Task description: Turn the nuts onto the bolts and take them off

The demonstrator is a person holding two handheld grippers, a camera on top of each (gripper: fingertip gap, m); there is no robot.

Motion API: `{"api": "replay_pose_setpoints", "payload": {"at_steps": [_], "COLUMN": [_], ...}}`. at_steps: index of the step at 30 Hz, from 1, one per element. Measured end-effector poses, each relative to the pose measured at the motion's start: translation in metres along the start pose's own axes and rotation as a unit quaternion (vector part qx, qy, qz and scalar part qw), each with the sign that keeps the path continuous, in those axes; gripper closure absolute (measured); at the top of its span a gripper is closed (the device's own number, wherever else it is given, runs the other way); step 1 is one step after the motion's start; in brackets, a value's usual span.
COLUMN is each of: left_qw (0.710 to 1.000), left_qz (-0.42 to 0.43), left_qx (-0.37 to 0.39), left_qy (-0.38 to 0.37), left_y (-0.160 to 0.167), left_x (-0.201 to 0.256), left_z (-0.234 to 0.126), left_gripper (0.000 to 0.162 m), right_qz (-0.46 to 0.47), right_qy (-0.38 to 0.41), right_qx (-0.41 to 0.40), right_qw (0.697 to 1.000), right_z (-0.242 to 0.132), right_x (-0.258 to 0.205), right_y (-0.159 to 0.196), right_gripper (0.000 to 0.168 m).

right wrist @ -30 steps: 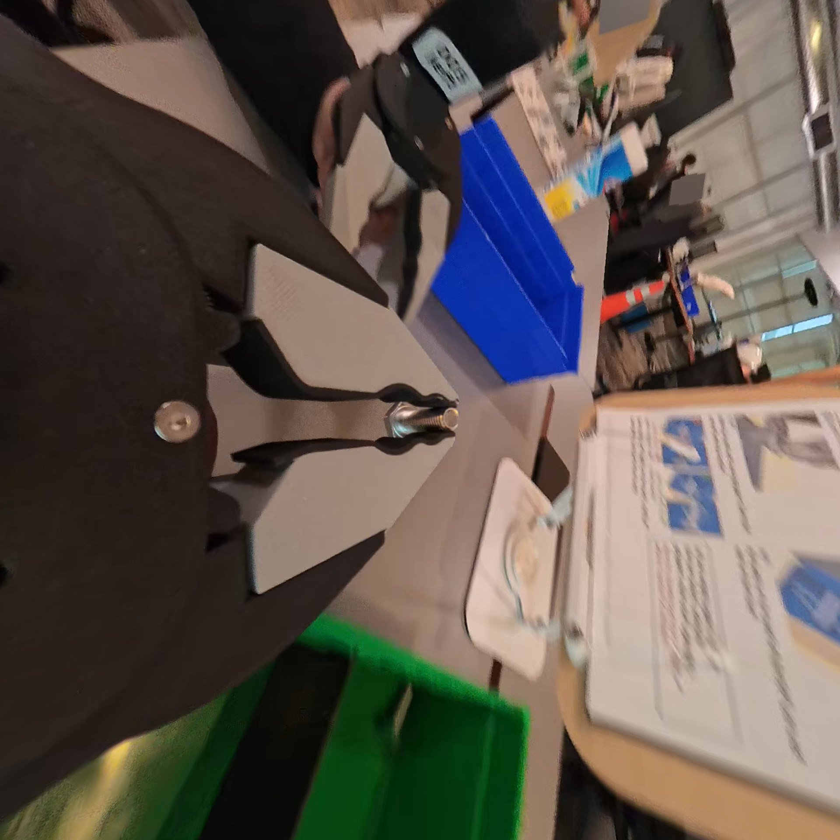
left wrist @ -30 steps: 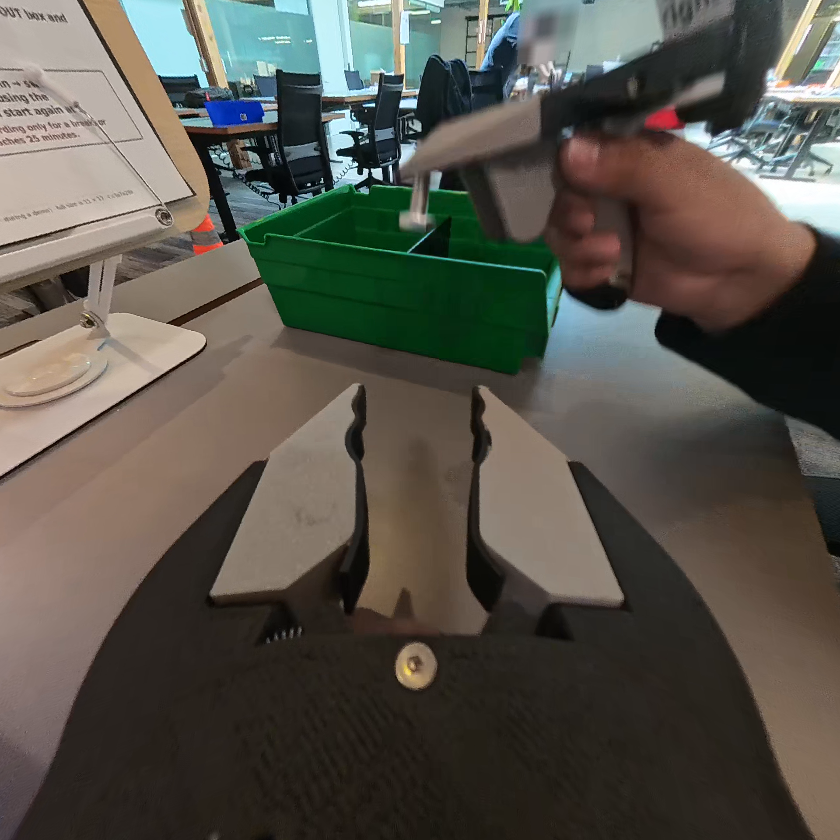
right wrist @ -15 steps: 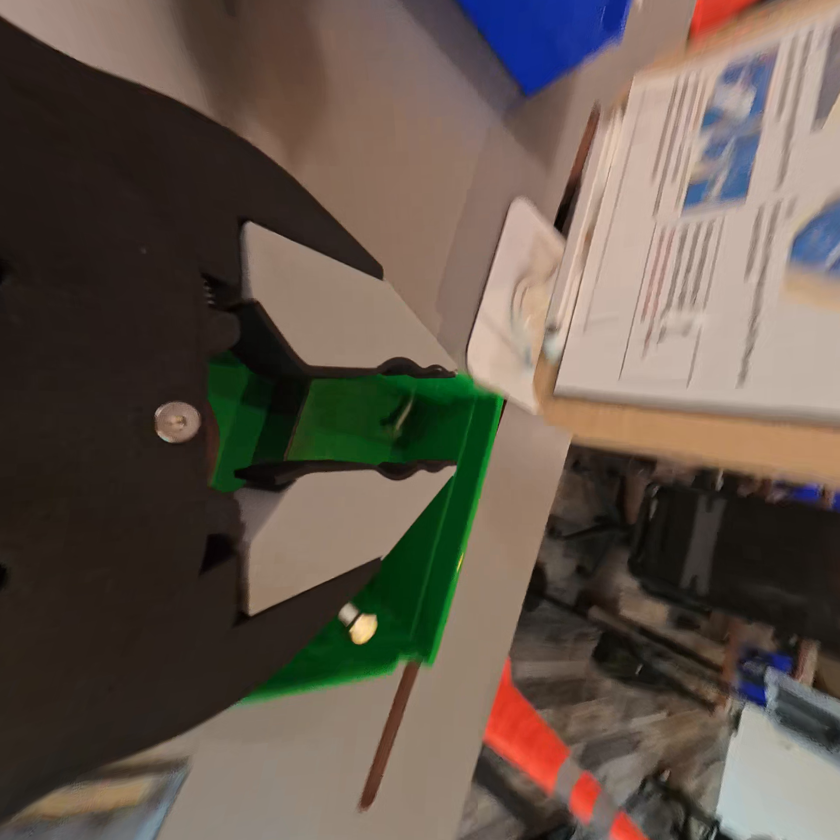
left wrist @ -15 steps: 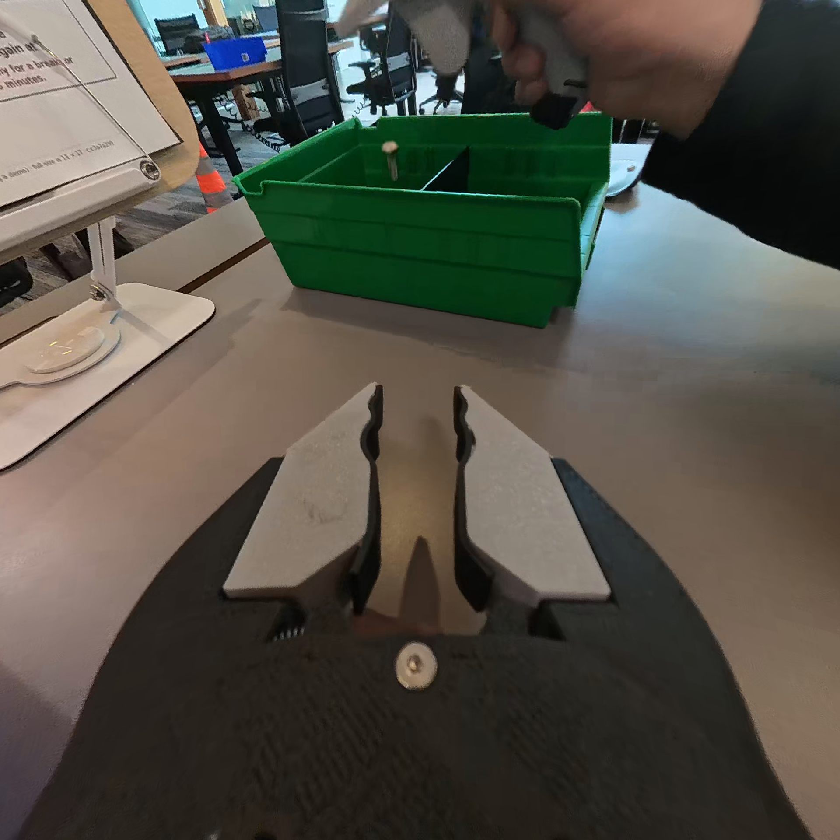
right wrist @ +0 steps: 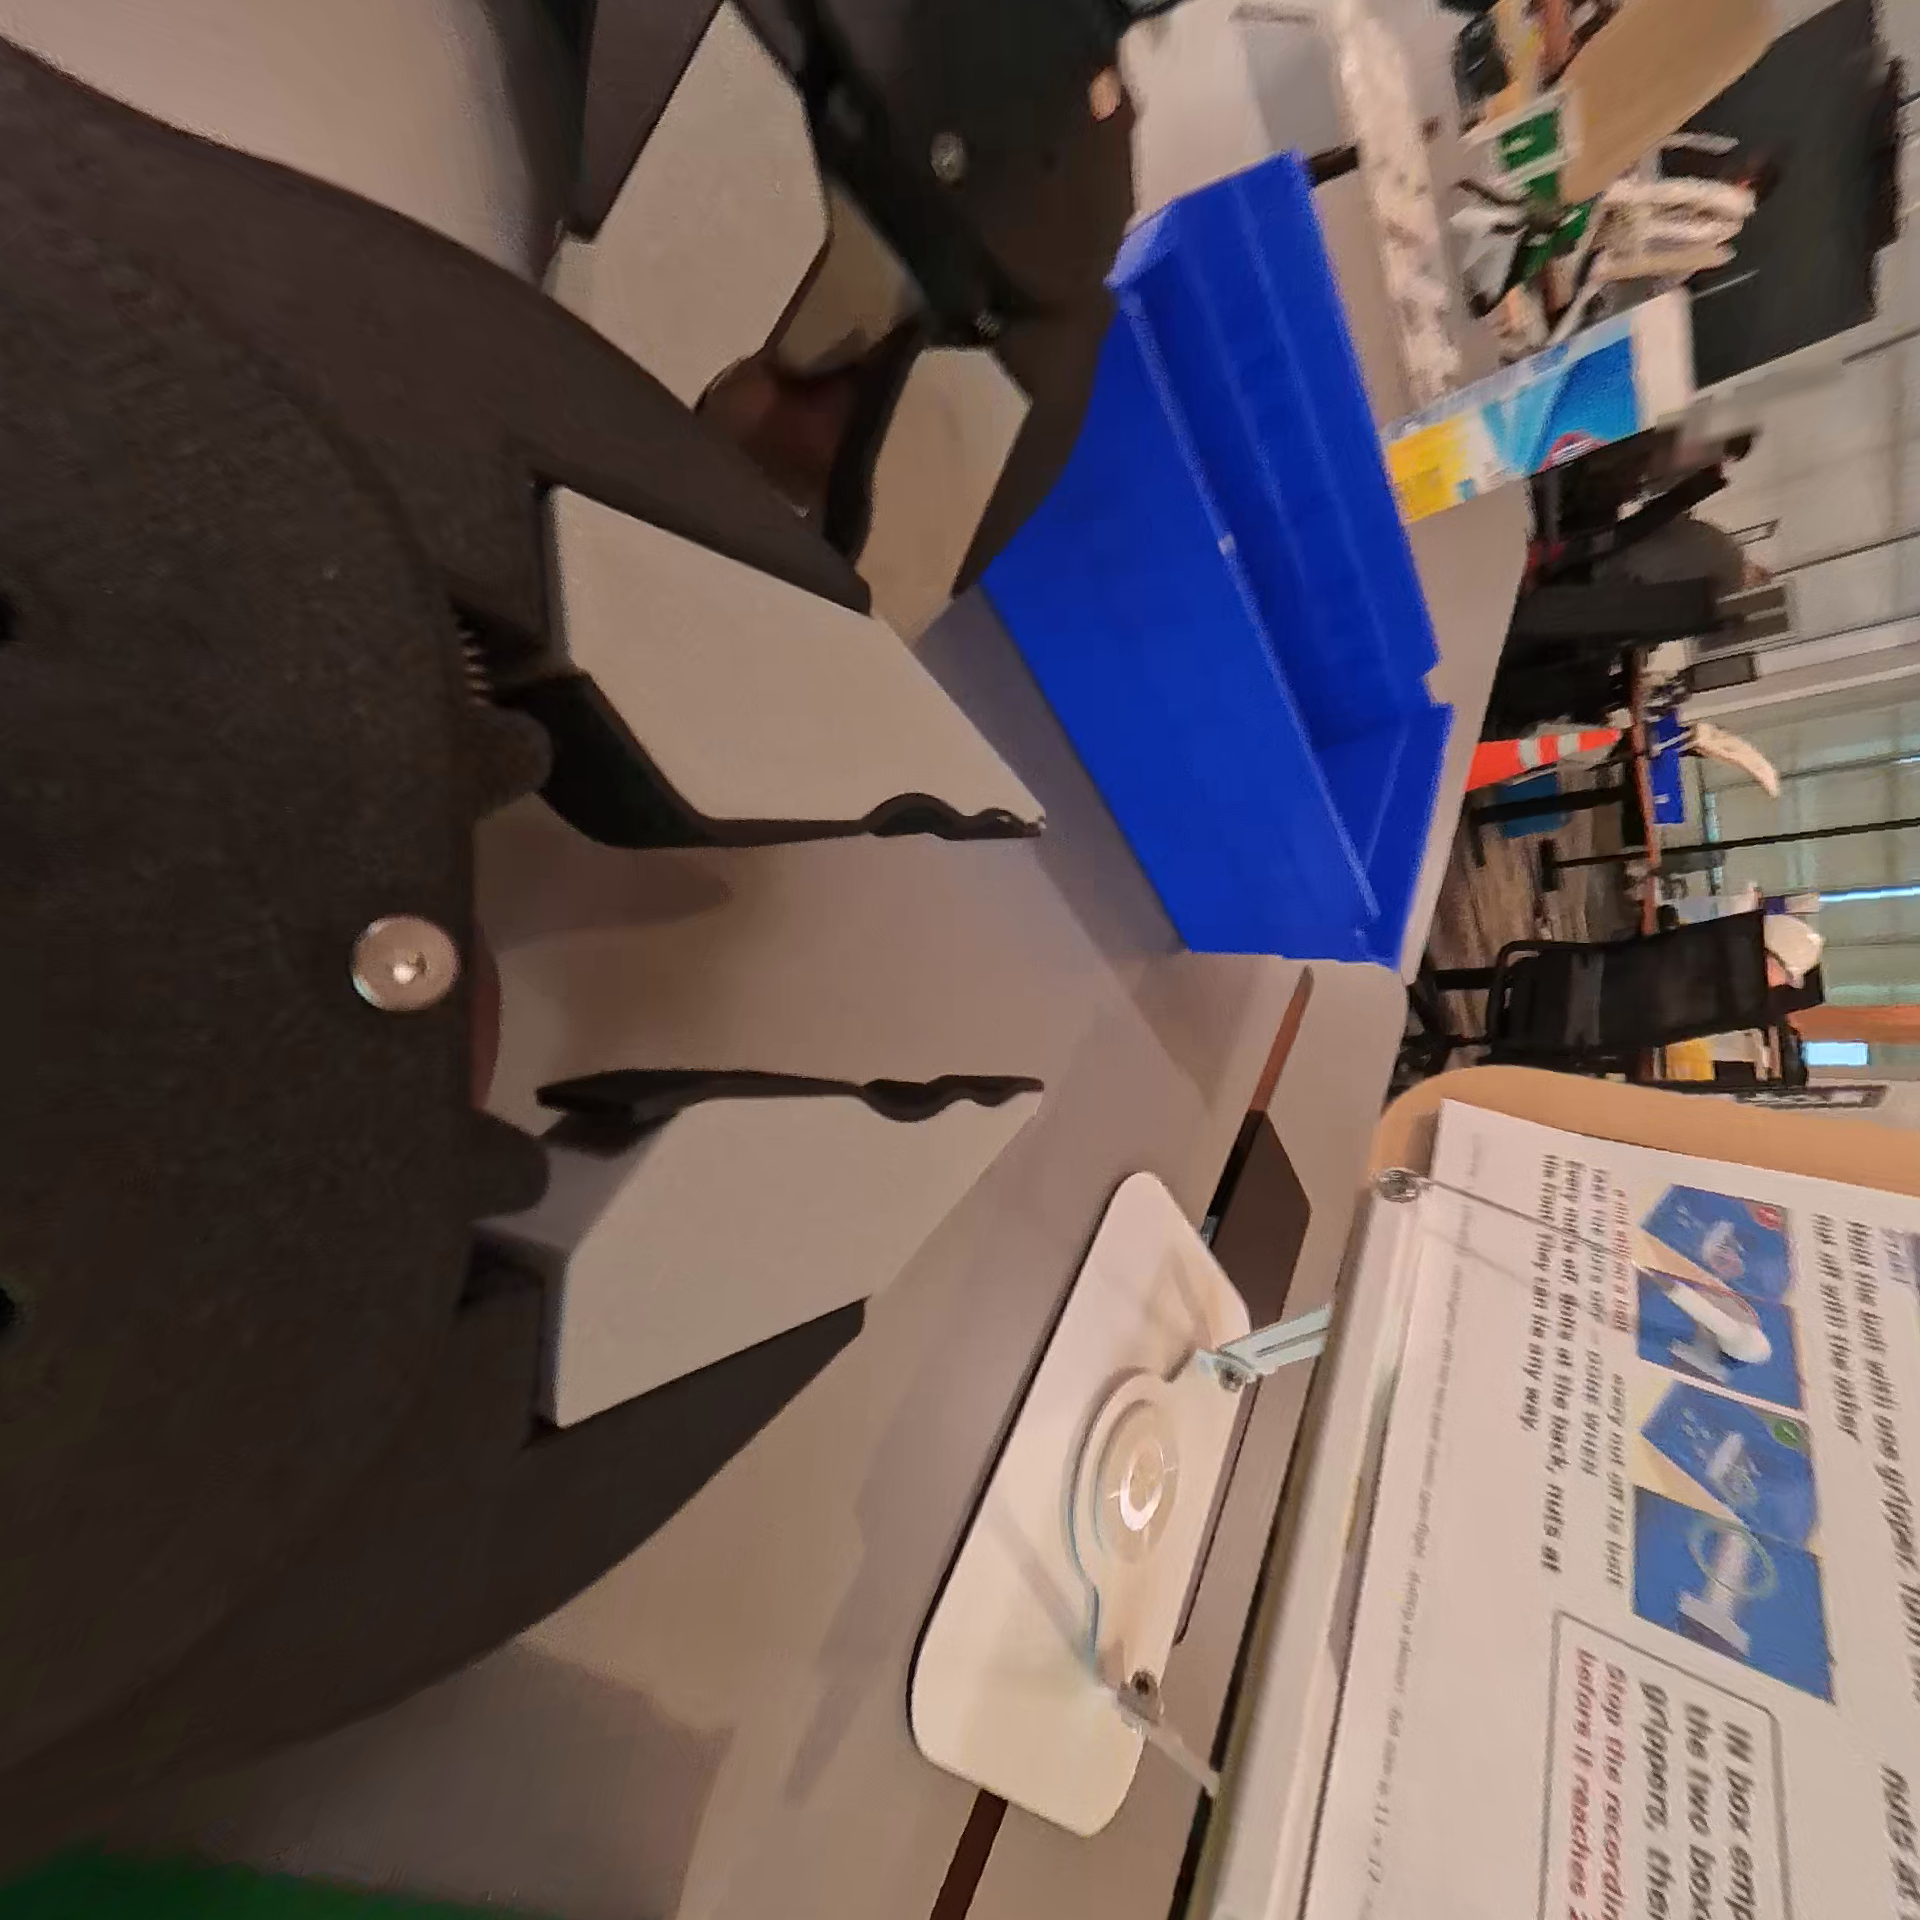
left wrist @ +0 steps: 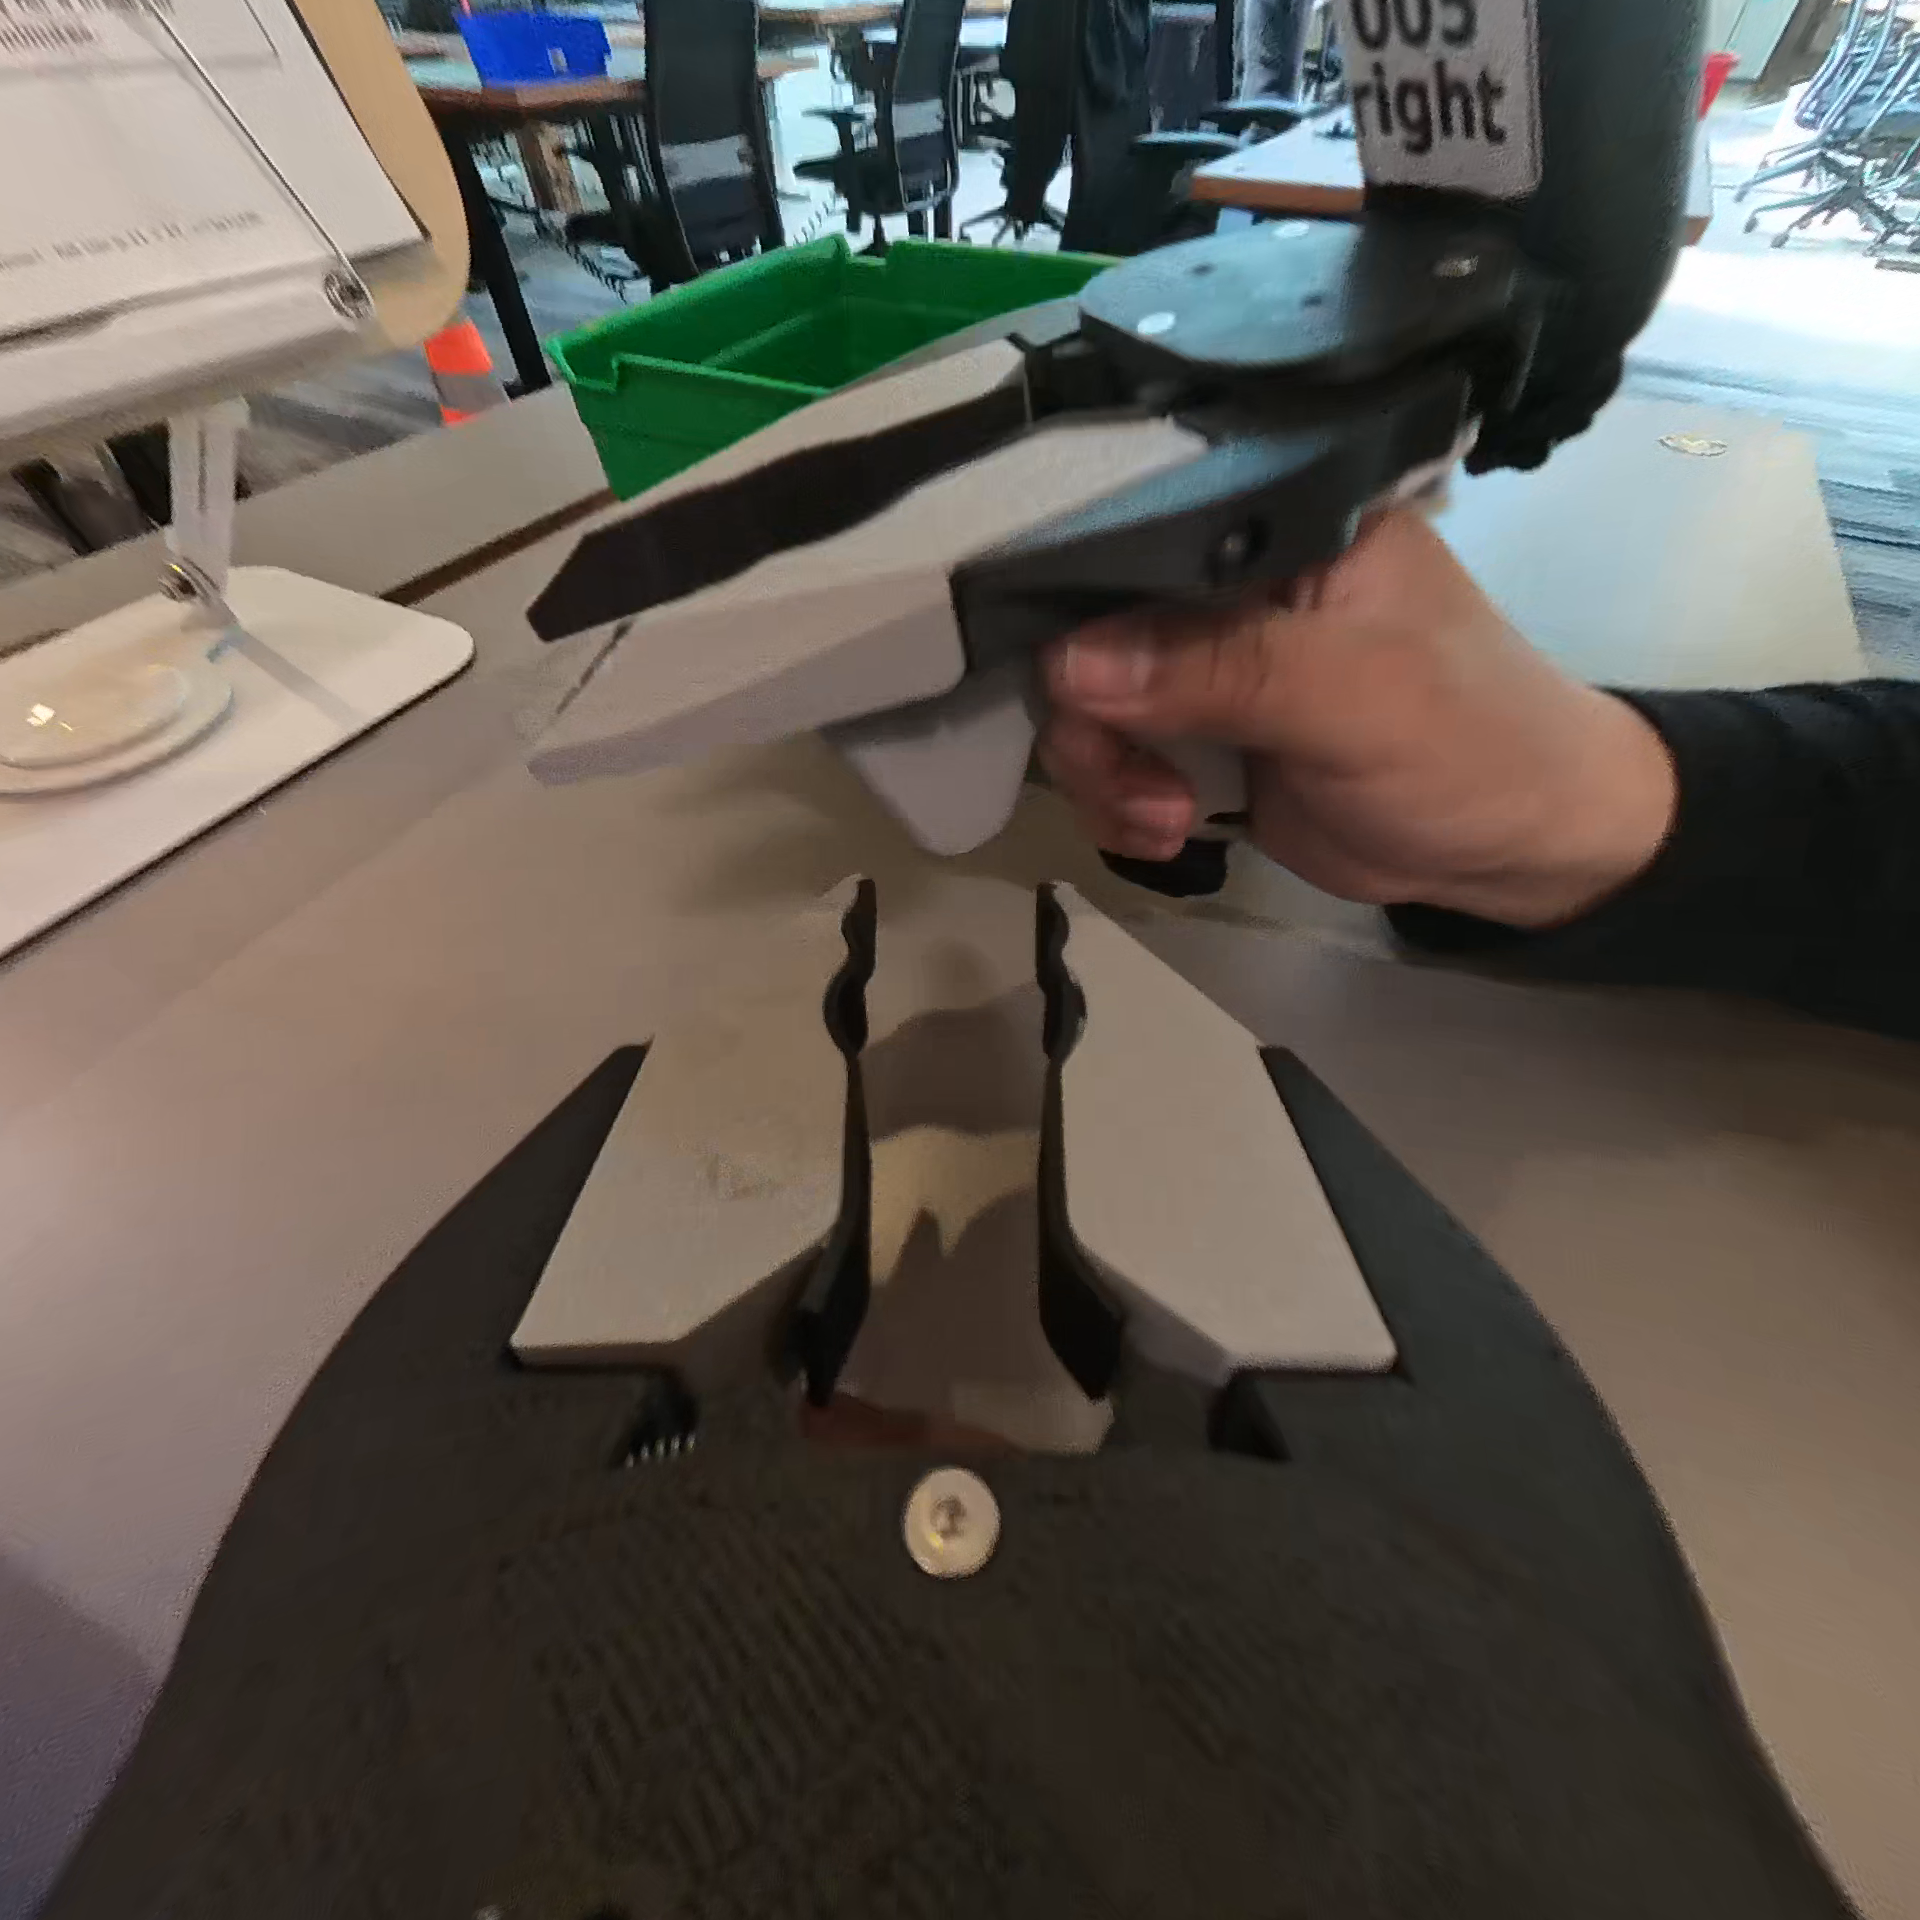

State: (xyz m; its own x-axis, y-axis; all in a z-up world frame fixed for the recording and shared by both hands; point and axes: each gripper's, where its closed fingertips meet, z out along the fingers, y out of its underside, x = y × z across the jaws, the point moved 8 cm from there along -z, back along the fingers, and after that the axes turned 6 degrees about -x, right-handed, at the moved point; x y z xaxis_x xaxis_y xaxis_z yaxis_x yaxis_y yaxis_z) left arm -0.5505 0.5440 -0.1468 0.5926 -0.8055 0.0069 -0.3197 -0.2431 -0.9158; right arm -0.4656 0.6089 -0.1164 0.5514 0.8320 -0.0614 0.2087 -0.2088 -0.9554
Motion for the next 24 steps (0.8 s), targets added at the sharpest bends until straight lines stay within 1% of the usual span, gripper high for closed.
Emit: {"api": "replay_pose_setpoints", "payload": {"at_steps": [2, 6, 7, 11, 14, 16, 18, 19, 21, 24], "left_qw": [1.0, 0.999, 0.999, 0.989, 0.989, 0.99, 0.987, 0.986, 0.987, 0.982], "left_qz": [-0.003, 0.012, 0.012, -0.003, -0.011, -0.028, -0.046, -0.054, -0.07, -0.094], "left_qx": [-0.007, -0.022, -0.023, -0.04, -0.036, -0.006, 0.049, 0.075, 0.122, 0.16], "left_qy": [0.013, 0.028, 0.038, 0.14, 0.145, 0.139, 0.145, 0.135, 0.082, -0.034], "left_y": [0.002, 0.004, 0.004, 0.007, 0.01, 0.006, -0.005, -0.012, -0.024, -0.039], "left_x": [0.004, 0.012, 0.015, 0.028, 0.031, 0.029, 0.022, 0.014, -0.012, -0.062], "left_z": [0.003, 0.006, 0.006, 0.003, -0.01, -0.032, -0.068, -0.089, -0.133, -0.193], "left_gripper": [0.133, 0.131, 0.13, 0.125, 0.124, 0.124, 0.125, 0.125, 0.128, 0.131], "right_qz": [-0.027, -0.036, -0.035, -0.027, -0.041, -0.051, -0.062, -0.067, -0.07, -0.056], "right_qy": [0.036, 0.05, 0.047, 0.026, 0.019, 0.018, 0.022, 0.024, 0.027, 0.029], "right_qx": [-0.013, -0.042, -0.051, -0.1, -0.107, -0.11, -0.111, -0.113, -0.113, -0.121], "right_qw": [0.999, 0.997, 0.997, 0.994, 0.993, 0.992, 0.992, 0.991, 0.991, 0.991], "right_z": [0.004, 0.015, 0.018, 0.027, 0.027, 0.026, 0.027, 0.027, 0.028, 0.03], "right_x": [0.004, 0.008, 0.008, 0.006, 0.002, -0.002, -0.005, -0.006, -0.007, -0.005], "right_y": [0.012, 0.027, 0.029, 0.041, 0.043, 0.044, 0.044, 0.044, 0.044, 0.045], "right_gripper": [0.126, 0.125, 0.124, 0.122, 0.124, 0.124, 0.125, 0.125, 0.125, 0.124]}}
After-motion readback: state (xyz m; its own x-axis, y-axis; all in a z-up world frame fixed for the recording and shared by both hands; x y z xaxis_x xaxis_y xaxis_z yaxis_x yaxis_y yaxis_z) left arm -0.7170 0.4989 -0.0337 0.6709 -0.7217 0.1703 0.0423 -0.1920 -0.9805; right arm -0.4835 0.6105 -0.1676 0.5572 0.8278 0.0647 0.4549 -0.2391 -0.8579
